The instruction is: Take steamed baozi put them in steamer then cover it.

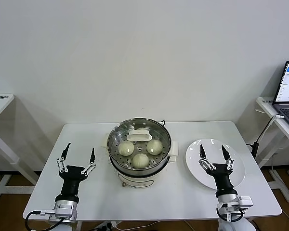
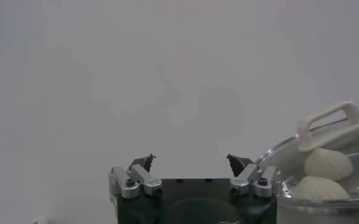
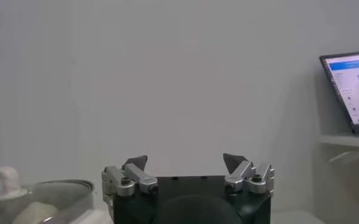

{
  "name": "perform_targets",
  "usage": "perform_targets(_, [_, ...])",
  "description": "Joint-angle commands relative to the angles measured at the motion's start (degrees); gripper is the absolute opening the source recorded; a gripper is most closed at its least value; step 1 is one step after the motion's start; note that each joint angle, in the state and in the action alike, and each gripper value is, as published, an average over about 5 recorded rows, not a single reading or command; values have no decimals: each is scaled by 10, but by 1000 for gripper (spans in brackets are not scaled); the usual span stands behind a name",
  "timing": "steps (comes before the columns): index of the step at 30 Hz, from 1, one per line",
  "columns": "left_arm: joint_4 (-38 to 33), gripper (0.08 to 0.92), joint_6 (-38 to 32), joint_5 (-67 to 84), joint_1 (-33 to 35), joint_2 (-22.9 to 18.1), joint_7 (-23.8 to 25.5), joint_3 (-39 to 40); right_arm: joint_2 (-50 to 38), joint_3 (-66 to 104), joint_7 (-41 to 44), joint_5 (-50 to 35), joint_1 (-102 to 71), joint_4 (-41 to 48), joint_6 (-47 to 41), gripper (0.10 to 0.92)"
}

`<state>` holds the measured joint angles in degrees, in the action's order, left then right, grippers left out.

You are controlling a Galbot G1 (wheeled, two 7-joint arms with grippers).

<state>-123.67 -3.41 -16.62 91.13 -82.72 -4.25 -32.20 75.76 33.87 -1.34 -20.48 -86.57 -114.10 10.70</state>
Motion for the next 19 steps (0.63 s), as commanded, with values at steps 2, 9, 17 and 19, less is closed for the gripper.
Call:
perform_targets(2, [-3, 823, -10, 21, 8, -4, 0, -10, -1, 1, -1, 3, -6, -11, -10, 823])
perform_targets(9, [-2, 823, -7, 19, 9, -3, 3, -8, -2, 0, -1, 4, -7, -13, -15, 823])
perform_targets(17, [-3, 823, -3, 18, 11, 2, 8, -9, -2, -1, -1, 7, -10, -17, -22, 823])
perform_targets(19, [-3, 823, -3, 18, 11, 3, 8, -9, -2, -1, -1, 7, -11, -18, -23, 823])
